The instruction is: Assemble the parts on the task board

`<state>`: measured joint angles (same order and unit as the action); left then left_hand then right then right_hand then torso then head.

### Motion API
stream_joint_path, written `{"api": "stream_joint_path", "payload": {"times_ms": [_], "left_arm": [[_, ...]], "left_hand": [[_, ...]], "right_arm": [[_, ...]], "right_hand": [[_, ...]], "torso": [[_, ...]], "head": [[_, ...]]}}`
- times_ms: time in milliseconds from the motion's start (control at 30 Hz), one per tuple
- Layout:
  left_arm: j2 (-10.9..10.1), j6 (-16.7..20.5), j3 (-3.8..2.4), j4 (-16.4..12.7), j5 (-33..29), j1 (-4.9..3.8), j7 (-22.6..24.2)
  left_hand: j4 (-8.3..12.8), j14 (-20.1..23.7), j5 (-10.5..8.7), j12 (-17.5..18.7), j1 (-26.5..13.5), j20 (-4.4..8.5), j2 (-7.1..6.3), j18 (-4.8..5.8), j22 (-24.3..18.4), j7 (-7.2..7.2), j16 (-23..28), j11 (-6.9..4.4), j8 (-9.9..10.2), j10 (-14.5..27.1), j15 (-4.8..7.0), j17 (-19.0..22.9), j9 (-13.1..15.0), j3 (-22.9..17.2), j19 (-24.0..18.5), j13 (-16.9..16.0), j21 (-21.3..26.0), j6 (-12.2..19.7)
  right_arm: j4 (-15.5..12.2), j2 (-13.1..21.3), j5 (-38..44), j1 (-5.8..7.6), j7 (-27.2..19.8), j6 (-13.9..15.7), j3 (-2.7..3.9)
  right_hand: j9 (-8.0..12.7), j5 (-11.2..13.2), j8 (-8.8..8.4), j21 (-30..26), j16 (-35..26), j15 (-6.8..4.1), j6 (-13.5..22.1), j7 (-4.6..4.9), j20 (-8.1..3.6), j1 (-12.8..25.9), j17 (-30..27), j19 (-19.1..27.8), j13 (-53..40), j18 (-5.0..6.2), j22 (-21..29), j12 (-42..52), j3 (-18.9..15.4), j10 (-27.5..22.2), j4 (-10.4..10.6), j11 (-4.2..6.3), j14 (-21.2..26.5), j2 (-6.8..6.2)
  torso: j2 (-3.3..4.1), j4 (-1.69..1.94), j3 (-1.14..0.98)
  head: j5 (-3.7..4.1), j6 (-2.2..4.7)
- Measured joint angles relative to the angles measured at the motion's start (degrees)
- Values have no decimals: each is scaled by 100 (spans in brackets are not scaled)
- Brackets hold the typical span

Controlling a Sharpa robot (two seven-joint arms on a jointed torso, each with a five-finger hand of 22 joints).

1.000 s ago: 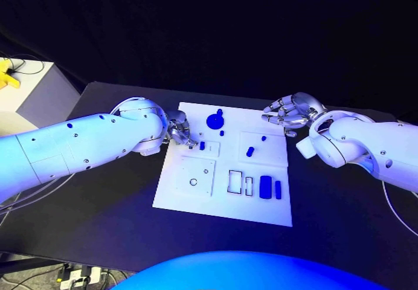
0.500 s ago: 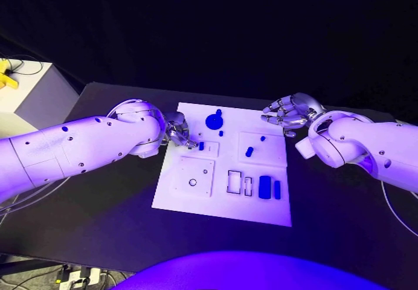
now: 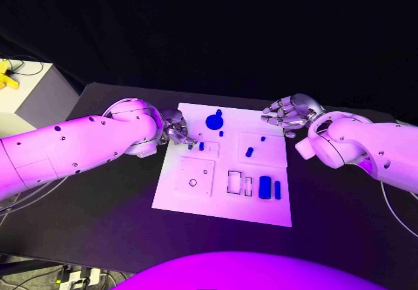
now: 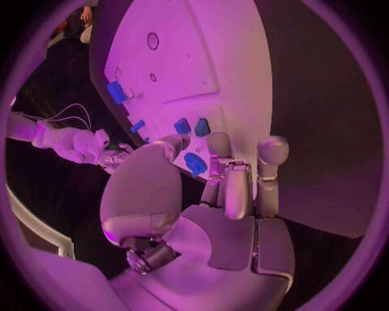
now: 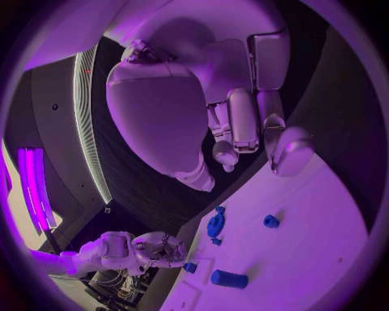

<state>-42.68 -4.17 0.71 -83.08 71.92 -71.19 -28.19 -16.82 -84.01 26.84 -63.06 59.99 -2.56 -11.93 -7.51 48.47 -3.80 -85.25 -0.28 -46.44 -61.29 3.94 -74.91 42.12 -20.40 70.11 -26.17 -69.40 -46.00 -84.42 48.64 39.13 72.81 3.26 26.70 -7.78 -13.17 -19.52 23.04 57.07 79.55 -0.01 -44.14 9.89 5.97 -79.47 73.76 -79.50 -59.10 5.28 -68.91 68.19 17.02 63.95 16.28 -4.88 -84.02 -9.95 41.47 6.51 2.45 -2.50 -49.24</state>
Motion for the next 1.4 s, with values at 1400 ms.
{"api": "stream_joint_path", "payload": {"times_ms": [1400], "left_arm": [[990, 1599, 131, 881, 581, -2, 3241]], "left_hand": [[1274, 2546, -619, 1896, 2152, -524, -171, -234, -1526, -652, 1976, 721, 1725, 1767, -621, 3738, -2289, -923, -1751, 1671, 1302, 586]], "right_arm": [[216, -61, -123, -15, -831, 344, -1]], "right_hand": [[-46, -588, 378, -3148, -2525, 194, 186, 104, 143, 38, -2979, 1312, 3081, 404, 1925, -2687, 1038, -1415, -502, -162, 1936, -234]], "torso": [[32, -21, 15]], "head": [[276, 417]]}}
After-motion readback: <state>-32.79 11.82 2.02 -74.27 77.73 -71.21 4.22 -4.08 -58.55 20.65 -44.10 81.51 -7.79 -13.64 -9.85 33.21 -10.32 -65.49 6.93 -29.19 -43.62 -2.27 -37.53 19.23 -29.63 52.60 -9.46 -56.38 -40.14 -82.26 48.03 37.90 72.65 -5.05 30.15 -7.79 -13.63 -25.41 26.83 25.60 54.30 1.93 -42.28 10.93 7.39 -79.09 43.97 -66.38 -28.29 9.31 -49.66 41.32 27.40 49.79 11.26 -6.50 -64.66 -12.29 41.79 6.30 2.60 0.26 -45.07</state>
